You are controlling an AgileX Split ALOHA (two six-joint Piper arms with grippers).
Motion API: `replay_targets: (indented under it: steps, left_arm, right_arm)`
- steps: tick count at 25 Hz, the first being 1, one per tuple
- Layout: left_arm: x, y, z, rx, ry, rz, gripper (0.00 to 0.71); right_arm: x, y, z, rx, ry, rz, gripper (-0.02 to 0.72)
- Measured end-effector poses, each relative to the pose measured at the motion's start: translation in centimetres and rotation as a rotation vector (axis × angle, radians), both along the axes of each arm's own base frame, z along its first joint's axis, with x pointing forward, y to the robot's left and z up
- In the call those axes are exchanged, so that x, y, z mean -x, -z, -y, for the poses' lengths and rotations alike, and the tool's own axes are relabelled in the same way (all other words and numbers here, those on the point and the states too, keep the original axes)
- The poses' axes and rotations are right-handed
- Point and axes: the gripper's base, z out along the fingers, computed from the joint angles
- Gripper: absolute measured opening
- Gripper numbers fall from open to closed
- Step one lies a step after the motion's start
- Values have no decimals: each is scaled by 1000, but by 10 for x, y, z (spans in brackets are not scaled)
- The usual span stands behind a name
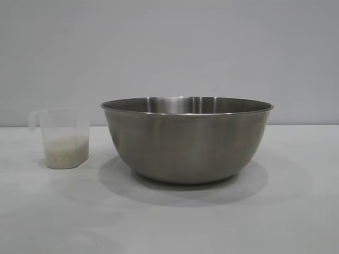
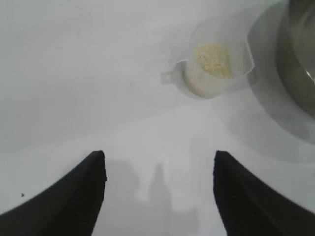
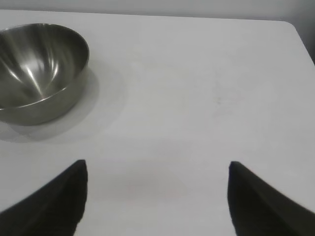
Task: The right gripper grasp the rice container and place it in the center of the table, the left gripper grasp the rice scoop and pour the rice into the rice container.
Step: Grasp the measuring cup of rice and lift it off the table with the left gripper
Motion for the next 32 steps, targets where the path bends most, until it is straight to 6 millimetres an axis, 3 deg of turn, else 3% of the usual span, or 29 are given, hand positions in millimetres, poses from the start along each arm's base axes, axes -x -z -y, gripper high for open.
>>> replay_targets:
  steps: [7, 14, 20, 24, 32]
  left_arm:
    - [7, 16, -7, -21, -80, 111, 417]
    - [23, 33, 9, -108, 44, 239, 417]
    - [39, 44, 1, -150, 11, 384, 417]
    - [33, 50, 5, -138, 33, 421, 417]
    - [12, 89, 16, -148, 90, 421, 417]
  right_arm:
    - [0, 0, 0, 0, 0, 0, 525]
    - [0, 0, 0, 0, 0, 0, 525]
    - [0, 0, 0, 0, 0, 0, 525]
    - [0, 0, 0, 0, 0, 0, 525]
    - [0, 0, 0, 0, 0, 0, 525]
